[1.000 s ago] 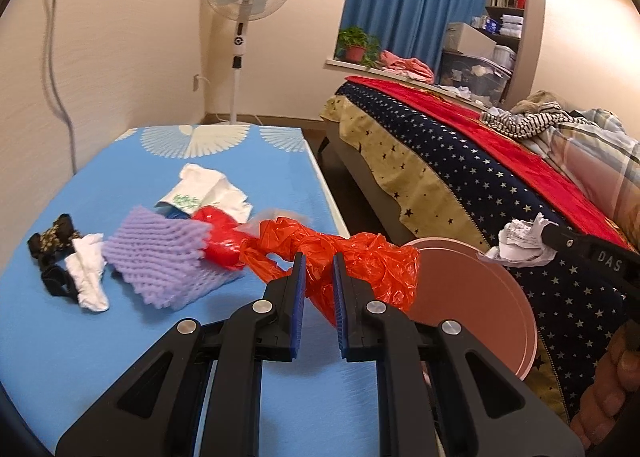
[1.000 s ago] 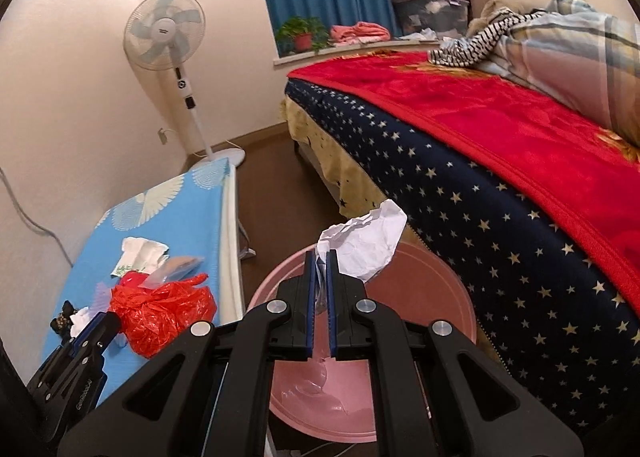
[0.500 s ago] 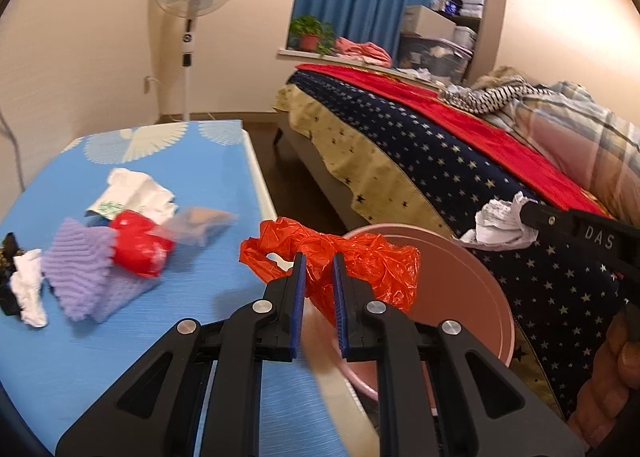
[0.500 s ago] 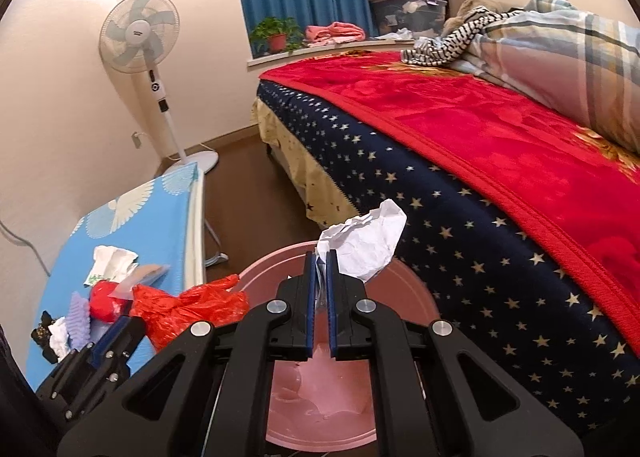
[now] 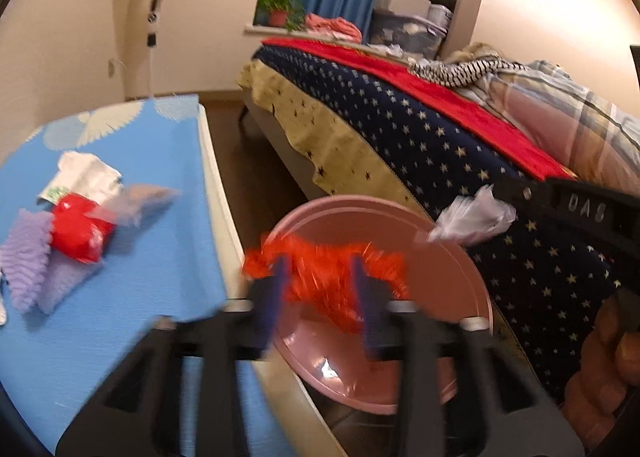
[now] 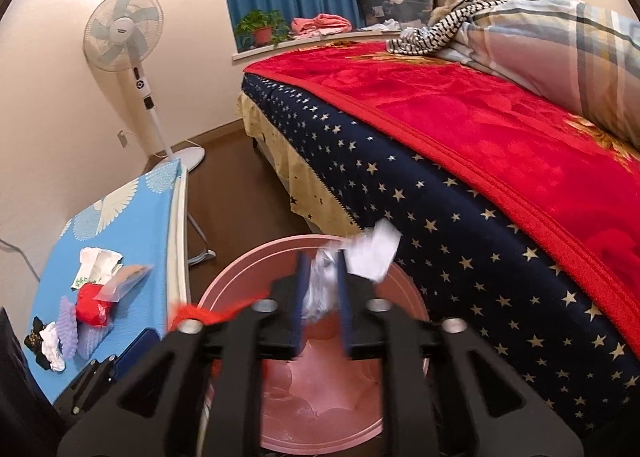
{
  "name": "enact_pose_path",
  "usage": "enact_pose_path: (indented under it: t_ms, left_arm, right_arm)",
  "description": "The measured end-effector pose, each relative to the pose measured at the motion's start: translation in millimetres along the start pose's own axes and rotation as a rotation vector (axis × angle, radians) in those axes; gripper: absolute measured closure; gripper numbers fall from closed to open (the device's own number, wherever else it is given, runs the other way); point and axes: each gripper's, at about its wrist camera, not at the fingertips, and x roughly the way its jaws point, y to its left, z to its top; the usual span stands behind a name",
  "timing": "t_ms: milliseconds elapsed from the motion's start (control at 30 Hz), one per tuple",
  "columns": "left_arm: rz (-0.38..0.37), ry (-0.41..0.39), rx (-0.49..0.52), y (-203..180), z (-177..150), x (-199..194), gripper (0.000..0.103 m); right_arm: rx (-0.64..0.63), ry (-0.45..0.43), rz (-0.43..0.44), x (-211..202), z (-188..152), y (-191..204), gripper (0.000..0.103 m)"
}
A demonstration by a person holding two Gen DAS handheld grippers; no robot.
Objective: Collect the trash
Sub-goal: 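Open the left tool over the pink bin to drop the orange bag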
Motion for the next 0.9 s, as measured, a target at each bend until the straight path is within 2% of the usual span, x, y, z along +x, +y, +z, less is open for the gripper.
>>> enact_pose_path:
  t_ms: [67,400,633,900]
  left_arm:
    - [0.012,0.000,0.001,1,-2,0,0.058]
    - [0.054,-0.055,0.010,10,-1,-26,0.058]
    - [0.125,-0.104,-0.019,33,-1,-53,0.060]
    - [0.242,-0.136,-0.094,77,-6,-78,0.072]
  right_arm:
    - [0.007,-0.010,-0.015,-2,0,-2,0.068]
    - [-0.013,-0.030,0.022,-18,-5,12,0.068]
    - [-0.040,-0.047,0.098,-35,-12,38,0.069]
    - [-0.066,-0.049,0.228,-38,-20,73,0.077]
